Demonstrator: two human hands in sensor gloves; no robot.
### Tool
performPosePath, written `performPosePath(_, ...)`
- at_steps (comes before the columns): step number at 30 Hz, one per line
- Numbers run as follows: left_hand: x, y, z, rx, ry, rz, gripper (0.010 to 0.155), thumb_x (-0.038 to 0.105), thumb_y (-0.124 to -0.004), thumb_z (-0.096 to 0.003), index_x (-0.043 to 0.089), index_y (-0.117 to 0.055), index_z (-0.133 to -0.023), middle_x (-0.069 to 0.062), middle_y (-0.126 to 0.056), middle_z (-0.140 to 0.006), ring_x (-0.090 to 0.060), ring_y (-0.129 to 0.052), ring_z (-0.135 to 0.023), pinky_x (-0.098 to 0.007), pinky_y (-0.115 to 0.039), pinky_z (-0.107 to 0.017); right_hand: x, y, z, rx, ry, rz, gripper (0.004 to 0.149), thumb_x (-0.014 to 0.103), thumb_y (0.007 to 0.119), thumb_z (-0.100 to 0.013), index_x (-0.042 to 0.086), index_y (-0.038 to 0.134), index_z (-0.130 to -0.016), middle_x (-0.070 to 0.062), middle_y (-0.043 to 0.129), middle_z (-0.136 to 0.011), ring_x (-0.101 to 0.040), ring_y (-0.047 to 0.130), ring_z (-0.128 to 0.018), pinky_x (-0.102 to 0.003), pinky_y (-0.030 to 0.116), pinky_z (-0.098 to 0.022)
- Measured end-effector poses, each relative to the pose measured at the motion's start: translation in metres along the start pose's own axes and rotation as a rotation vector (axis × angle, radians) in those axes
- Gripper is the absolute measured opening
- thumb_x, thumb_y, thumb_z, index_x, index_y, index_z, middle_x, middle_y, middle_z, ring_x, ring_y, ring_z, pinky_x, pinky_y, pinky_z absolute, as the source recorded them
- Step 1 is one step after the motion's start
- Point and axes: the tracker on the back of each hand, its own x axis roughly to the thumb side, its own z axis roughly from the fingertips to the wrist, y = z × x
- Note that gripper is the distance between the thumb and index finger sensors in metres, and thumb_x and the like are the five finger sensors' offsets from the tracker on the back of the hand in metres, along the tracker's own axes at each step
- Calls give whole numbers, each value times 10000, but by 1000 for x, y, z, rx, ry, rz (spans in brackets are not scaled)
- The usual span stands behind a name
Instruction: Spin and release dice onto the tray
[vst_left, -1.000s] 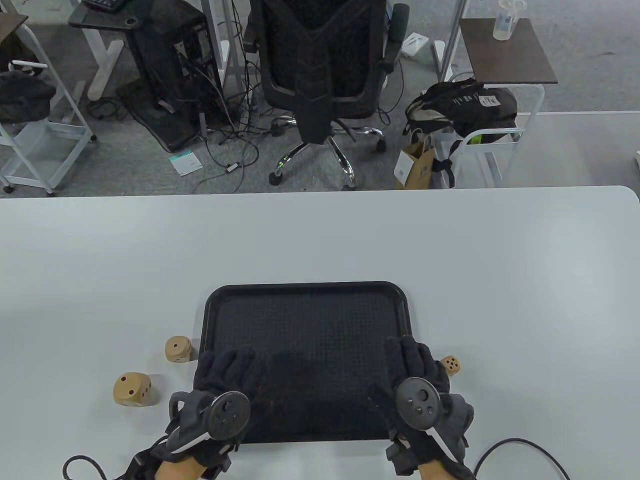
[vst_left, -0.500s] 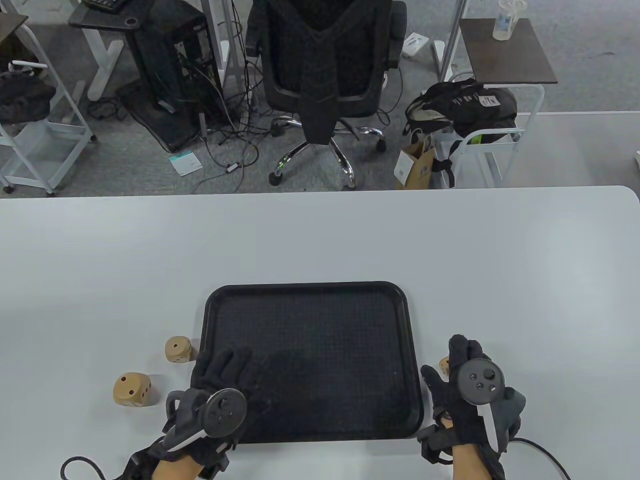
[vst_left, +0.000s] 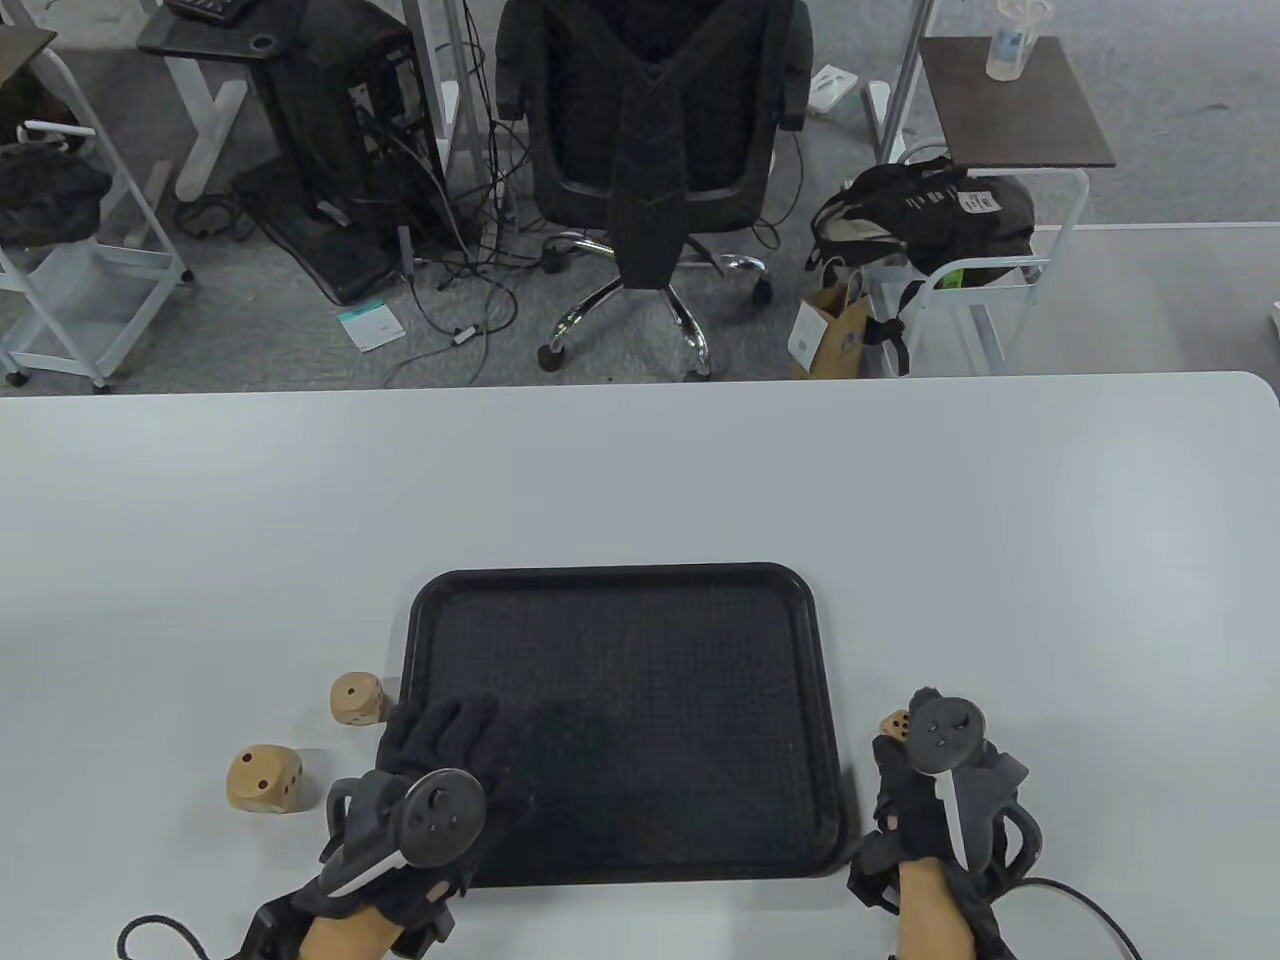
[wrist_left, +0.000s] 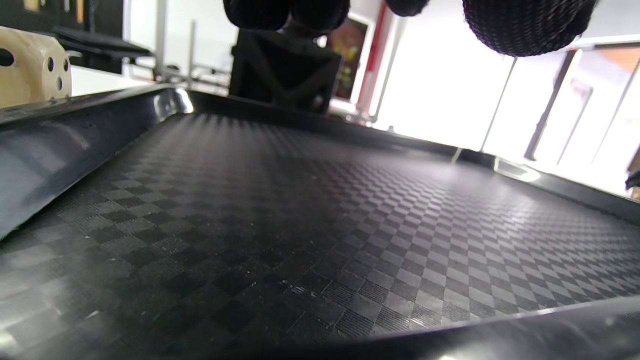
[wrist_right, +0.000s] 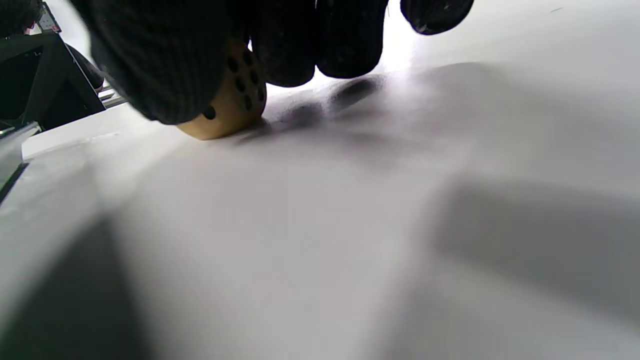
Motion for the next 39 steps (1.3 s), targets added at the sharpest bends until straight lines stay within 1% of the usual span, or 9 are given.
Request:
performPosePath(6,-1,1,0,0,3,5,765,602,-667,-425,334,-368,-1076,-113,-375,-1170,-453,-478,-1067,-737,-246,-774,3,1,2,-22,-9,15,639,395,876,-413,390,597,-989,71,697,-1036,-224,716,-967,-535,542,-776)
performPosePath(12,-3,2,1,-3,11,4,764,602,-668,-424,332,-373,-1075,-116,-379,-1169,-455,-481,-1065,-738,-248,-773,3,-4,7,-45,-43,-16,634,397,880,-403,374,620,-980,51,726,-1014,-236,745,-935,-538,560,-761)
performPosePath(17,-5,4,1,1,17,14,762,602,-668,-425,333,-375,-1075,-115,-382,-1169,-456,-483,-1064,-736,-251,-774,14,-18,24,-99,-180,-121,629,381,893,-381,333,661,-963,3,769,-976,-281,786,-878,-562,587,-715)
performPosePath(21,-6,4,0,1,21,15,760,601,-668,-425,333,-379,-1074,-115,-384,-1168,-455,-486,-1064,-736,-253,-774,35,-26,52,-127,-361,-98,625,386,888,-376,322,672,-958,-5,785,-961,-290,803,-857,-569,600,-696)
performPosePath(26,-7,5,0,0,24,14,761,601,-668,-424,332,-379,-1075,-115,-385,-1168,-456,-487,-1063,-737,-253,-774,63,-25,80,-125,-504,-60,624,390,888,-373,321,678,-956,-4,792,-957,-292,810,-853,-571,603,-694)
performPosePath(31,-8,5,0,-2,29,17,759,601,-668,-425,331,-383,-1075,-117,-387,-1168,-455,-489,-1063,-738,-254,-772,93,-15,102,-104,-645,76,632,394,892,-358,328,685,-951,0,799,-954,-285,819,-849,-569,611,-691)
performPosePath(33,-8,4,0,-8,31,11,760,601,-668,-425,330,-383,-1075,-118,-388,-1168,-457,-488,-1062,-737,-254,-773,105,-10,108,-69,-685,128,619,392,886,-368,332,686,-950,4,799,-955,-282,820,-851,-568,613,-691)
performPosePath(34,-9,4,0,-11,32,10,761,601,-669,-424,329,-382,-1075,-117,-389,-1167,-456,-488,-1062,-736,-254,-773,113,-6,113,-27,-719,165,618,389,886,-368,336,684,-950,7,795,-958,-282,816,-856,-568,613,-693)
performPosePath(39,-9,6,0,-9,33,19,759,601,-667,-425,330,-383,-1075,-117,-387,-1168,-457,-488,-1062,-737,-254,-773,137,8,121,59,-758,268,615,384,886,-368,362,683,-948,26,782,-973,-272,798,-879,-574,587,-711)
